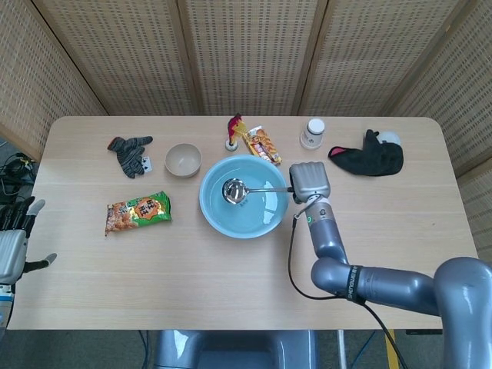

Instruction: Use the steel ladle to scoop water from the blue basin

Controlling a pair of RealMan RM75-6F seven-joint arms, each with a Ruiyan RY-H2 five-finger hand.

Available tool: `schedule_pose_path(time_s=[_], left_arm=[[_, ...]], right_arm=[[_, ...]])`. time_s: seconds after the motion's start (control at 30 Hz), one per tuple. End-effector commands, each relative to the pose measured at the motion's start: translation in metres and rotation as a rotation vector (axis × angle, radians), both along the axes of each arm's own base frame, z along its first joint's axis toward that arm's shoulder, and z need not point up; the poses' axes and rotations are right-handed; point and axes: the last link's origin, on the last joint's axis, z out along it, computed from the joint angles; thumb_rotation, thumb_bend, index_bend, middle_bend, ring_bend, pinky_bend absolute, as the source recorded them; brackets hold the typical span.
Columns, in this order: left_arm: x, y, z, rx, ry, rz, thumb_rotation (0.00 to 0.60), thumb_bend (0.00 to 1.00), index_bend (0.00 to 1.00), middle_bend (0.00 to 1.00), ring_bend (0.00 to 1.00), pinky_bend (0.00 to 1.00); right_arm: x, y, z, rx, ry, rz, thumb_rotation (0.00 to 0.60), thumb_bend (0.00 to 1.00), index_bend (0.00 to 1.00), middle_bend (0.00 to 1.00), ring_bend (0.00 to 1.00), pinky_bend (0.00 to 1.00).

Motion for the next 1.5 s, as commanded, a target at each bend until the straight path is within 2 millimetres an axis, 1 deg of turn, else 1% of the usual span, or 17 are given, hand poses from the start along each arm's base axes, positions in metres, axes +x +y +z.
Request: schedule_pose_path(time_s=[0.03,0.3,0.47,0.67,0.97,1.3,1.5], left_arm=[[-0.002,0.001,0.001,0.001,-0.003,0.009,0.6,0.0,0.0,0.0,0.0,0.0],[-0.004,0.004,0.005,0.013,-0.018,0.023,0.6,0.0,0.0,0.0,0.0,0.0],[-0.006,0.004,0.005,0.01,-0.02,0.031,0.6,0.0,0.0,0.0,0.0,0.0],[-0.008,0.006,0.005,0.009,-0.021,0.04,0.6,0.0,0.0,0.0,0.0,0.0],[-0.007,0.005,0.004,0.005,-0.017,0.034,0.6,0.0,0.0,0.0,0.0,0.0],[-0.006,0.005,0.003,0.001,-0.014,0.029,0.6,0.0,0.0,0.0,0.0,0.0],[-0.004,0.003,0.001,-0.003,-0.014,0.022,0.6,0.0,0.0,0.0,0.0,0.0]], right_arm=[[0.008,-0.007,-0.025,-0.009,0.07,0.024,0.6,0.91,0.77,1.0,1.0,1.0],[0.017,-0.013,-0.052,-0.058,0.233,0.148,0.6,0.91,0.77,1.0,1.0,1.0],[0.018,-0.018,-0.062,-0.099,0.34,0.22,0.6,0.91,0.77,1.0,1.0,1.0],[0.013,-0.022,-0.065,-0.137,0.452,0.282,0.6,0.91,0.77,1.0,1.0,1.0],[0.004,-0.017,-0.071,-0.137,0.601,0.34,0.6,0.91,0.78,1.0,1.0,1.0],[-0.003,-0.008,-0.071,-0.11,0.647,0.284,0.6,0.91,0.78,1.0,1.0,1.0],[-0.004,0.002,-0.069,-0.093,0.649,0.292,0.6,0.91,0.78,1.0,1.0,1.0]])
